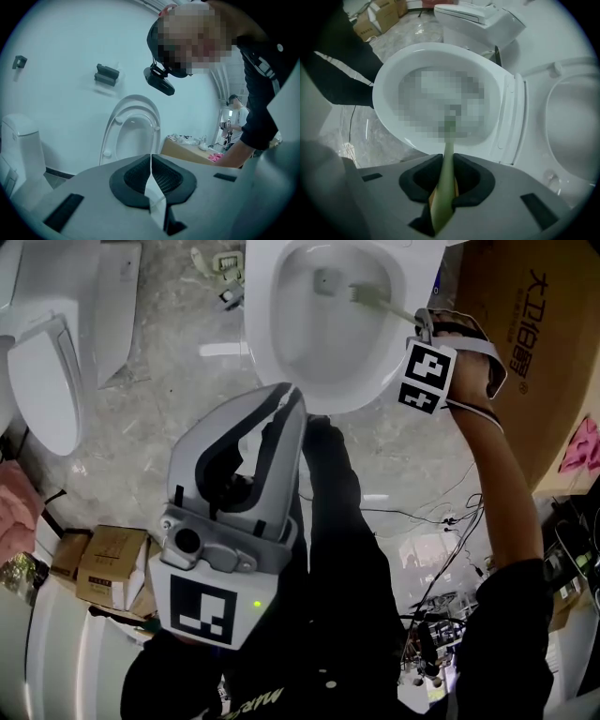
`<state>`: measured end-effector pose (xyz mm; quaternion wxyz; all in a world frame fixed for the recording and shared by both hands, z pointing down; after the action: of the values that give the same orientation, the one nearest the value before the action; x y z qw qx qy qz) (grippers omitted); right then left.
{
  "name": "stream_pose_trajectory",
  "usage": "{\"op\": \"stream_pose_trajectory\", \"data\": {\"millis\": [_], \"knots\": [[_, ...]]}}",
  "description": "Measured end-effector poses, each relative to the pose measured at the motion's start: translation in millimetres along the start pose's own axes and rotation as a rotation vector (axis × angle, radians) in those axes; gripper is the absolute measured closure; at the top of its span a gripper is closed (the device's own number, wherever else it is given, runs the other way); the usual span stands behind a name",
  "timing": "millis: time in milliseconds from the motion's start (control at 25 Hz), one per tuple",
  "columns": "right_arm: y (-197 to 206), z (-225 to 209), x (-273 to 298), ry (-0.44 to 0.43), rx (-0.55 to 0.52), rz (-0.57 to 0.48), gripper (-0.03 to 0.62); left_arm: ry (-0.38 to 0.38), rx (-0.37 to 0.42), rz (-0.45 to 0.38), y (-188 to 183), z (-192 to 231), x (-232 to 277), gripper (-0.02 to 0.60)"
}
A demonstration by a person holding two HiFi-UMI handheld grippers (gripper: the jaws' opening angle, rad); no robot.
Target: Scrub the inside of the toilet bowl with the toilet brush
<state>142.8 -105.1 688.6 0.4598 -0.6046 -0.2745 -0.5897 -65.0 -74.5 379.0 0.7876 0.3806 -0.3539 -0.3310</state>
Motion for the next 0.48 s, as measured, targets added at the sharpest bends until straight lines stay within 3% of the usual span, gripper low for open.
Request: {"op": "stream_pose_trajectory", "data": {"millis": [480], "knots": [[-20, 25, -6, -0.192, -0.148, -0.081, 0.507, -0.024, -0.008, 0.005, -1, 6, 1, 0.548]]}}
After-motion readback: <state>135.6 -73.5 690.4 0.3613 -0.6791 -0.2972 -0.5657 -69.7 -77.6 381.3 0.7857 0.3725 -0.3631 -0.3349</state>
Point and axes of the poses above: the fingertips, and each gripper's own axes: x forward along the fingers, z to its left, y out of its underside, the point moved 1 cm from there along -x, backward along the fingers, and after that the axes turned 12 degrees about -x, right-handed, at the moved point
